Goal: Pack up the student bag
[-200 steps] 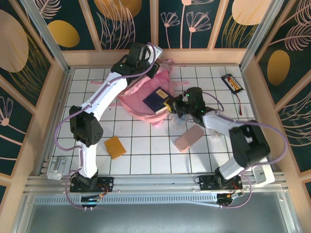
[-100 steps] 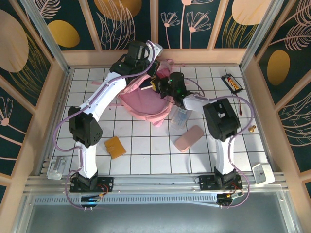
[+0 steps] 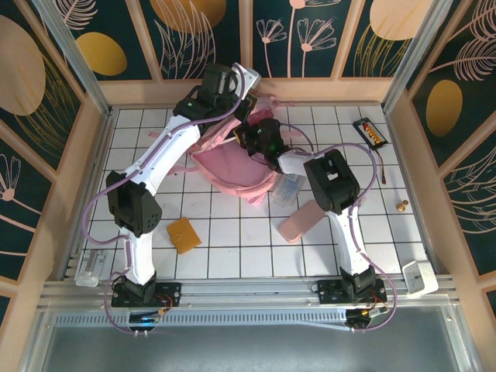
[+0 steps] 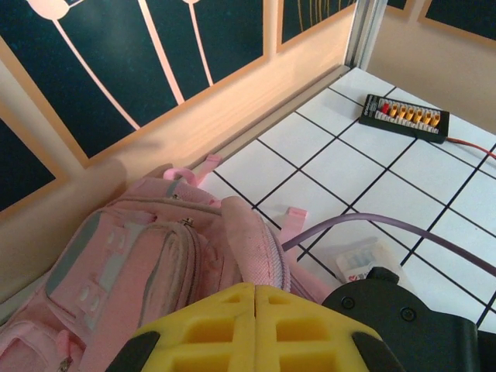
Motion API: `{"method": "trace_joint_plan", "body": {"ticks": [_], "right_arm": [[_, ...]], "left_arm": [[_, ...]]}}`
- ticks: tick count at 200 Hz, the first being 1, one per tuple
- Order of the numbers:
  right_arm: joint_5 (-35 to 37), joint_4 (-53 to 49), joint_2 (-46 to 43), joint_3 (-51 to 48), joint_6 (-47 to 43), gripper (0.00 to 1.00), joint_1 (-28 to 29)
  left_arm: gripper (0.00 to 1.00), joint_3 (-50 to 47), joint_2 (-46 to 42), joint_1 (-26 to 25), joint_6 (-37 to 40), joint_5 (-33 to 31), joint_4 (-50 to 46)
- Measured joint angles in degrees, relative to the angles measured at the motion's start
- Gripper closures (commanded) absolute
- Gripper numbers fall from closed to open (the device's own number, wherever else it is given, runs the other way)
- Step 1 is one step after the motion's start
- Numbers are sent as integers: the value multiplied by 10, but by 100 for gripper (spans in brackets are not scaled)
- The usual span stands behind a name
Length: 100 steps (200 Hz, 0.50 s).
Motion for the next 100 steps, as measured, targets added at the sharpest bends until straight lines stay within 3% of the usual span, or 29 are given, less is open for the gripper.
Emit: {"method": "trace_joint_plan", "body": {"ticks": [37, 69, 86, 91, 100], "right_arm": [[1, -13, 6, -10, 18, 55, 0], [-1, -83, -25, -42, 12, 39, 0], [-1, -134, -93, -91, 15, 30, 0], [3, -153, -122, -110, 18, 22, 0], [7, -183, -169, -138, 15, 21, 0]], "left_arm": [[100, -4, -2, 0, 0, 0, 4], [100, -22, -7, 0, 2, -1, 12], [100, -36, -16, -3, 7, -5, 18], [100, -42, -19, -4, 10, -8, 22], [100, -55, -28, -6, 15, -12, 30]]}}
